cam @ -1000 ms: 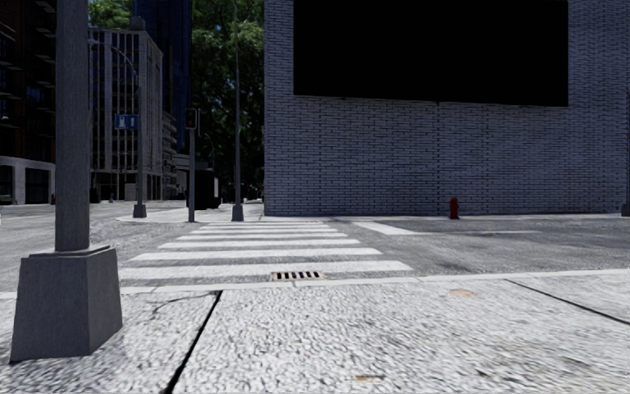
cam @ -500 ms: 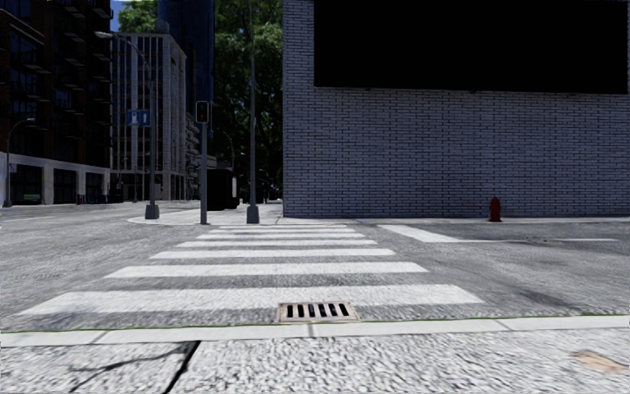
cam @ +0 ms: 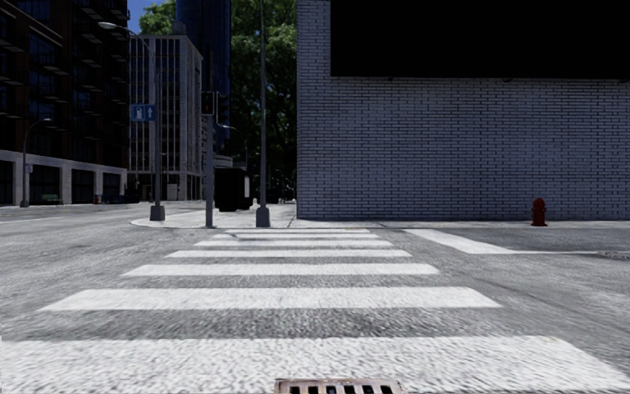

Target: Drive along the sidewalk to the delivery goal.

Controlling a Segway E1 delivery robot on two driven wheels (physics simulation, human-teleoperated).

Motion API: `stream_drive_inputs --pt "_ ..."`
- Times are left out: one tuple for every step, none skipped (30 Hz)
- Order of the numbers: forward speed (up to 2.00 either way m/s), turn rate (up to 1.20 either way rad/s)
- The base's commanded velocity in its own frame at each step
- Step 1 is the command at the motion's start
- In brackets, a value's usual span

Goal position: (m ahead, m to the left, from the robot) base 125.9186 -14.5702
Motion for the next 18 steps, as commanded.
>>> stream_drive_inputs --pt "2.00 0.00" --pt "2.00 0.00" --pt "2.00 0.00" --pt "2.00 0.00" --pt "2.00 0.00" --pt "2.00 0.00" --pt "2.00 0.00" --pt "2.00 0.00" --pt "1.91 0.00" --pt "1.74 0.00" --pt "1.74 0.00" --pt "1.67 0.00" --pt "1.60 0.00" --pt "1.58 0.00" --pt "1.58 0.00" --pt "1.57 0.00" --pt "1.57 0.00" --pt "1.57 0.00"
